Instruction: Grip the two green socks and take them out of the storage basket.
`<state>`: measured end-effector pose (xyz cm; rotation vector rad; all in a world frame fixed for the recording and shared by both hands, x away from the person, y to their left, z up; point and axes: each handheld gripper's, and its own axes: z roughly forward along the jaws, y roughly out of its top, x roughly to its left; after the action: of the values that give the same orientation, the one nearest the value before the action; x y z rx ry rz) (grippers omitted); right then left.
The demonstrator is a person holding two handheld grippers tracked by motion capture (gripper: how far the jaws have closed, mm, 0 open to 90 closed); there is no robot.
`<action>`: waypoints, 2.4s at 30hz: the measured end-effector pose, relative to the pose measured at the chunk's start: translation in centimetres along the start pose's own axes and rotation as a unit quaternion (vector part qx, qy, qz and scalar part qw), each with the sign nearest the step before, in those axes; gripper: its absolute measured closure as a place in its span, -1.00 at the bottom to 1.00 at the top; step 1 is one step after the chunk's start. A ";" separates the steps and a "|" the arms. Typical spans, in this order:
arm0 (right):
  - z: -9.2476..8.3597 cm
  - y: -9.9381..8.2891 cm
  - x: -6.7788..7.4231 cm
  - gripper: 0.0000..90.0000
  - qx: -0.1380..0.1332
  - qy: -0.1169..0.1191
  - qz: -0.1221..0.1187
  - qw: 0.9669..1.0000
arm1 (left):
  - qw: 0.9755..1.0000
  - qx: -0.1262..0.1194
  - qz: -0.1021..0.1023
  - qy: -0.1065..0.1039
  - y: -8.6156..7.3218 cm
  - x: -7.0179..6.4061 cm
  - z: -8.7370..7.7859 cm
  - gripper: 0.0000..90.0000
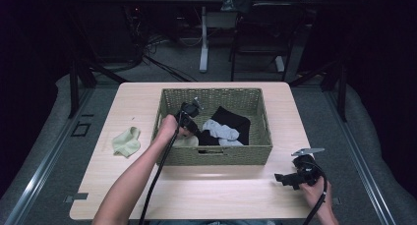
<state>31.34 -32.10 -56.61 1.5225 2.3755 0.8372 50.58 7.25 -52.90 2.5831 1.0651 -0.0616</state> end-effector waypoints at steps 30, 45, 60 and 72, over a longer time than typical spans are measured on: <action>0.0 0.0 0.0 -0.99 0.001 -0.002 0.001 1.000 | 0.990 -0.133 0.019 0.038 -1.0 -1.3 -12.1 0.85; 0.0 0.0 0.1 -0.99 0.001 -0.003 0.001 1.000 | 0.982 -0.180 0.029 0.052 -0.7 -2.3 -18.3 0.85; 0.1 0.0 0.1 -0.99 0.000 -0.001 0.002 1.000 | 0.972 -0.218 0.016 0.081 -3.0 -1.5 -23.9 0.84; 0.1 0.0 0.1 -0.99 0.000 -0.004 0.004 1.000 | 0.968 -0.229 -0.028 0.101 -6.9 1.5 -25.7 0.84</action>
<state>31.35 -31.94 -56.71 1.5327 2.3647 0.8318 44.56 21.32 -31.05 2.1711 1.0712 0.3958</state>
